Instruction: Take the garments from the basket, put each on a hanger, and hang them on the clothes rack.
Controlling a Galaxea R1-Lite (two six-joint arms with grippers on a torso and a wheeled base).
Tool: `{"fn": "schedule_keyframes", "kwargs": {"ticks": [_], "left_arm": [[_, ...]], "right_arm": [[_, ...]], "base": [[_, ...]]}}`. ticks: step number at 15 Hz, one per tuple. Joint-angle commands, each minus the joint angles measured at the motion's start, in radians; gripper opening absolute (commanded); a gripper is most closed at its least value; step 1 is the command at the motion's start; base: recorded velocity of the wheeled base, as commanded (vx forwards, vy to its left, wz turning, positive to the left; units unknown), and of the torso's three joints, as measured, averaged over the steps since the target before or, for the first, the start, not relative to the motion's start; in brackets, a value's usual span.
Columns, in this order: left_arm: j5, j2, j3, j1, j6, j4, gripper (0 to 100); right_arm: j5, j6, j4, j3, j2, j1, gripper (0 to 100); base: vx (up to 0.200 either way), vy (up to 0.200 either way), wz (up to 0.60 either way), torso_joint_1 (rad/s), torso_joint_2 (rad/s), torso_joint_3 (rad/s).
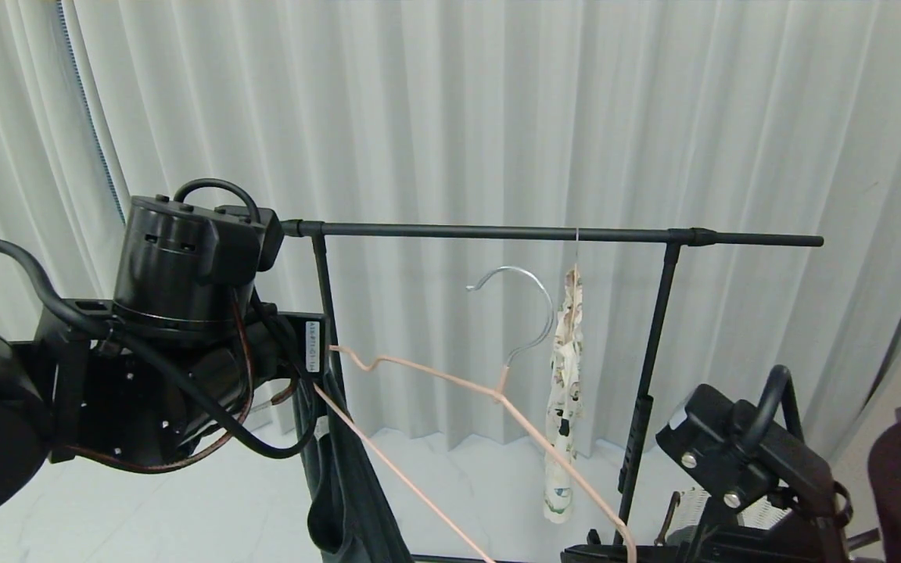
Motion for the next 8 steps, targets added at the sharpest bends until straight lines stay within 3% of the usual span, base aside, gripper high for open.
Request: {"fn": "schedule_keyframes", "kwargs": {"ticks": [1, 4, 8], "left_arm": [[0.000, -0.004, 0.000, -0.005, 0.000, 0.000, 0], [0.004, -0.007, 0.000, -0.014, -0.002, 0.000, 0], [0.007, -0.010, 0.000, -0.013, -0.002, 0.000, 0]], "right_arm": [[-0.001, 0.000, -0.022, -0.012, 0.043, -0.004, 0], [-0.057, 0.000, -0.076, -0.037, 0.107, -0.023, 0], [-0.072, 0.000, -0.102, -0.067, 0.160, -0.023, 0]], "base": [[0.000, 0.000, 0.00, 0.000, 0.00, 0.000], [0.000, 0.000, 0.00, 0.000, 0.00, 0.000], [0.000, 0.000, 0.00, 0.000, 0.00, 0.000]]}}
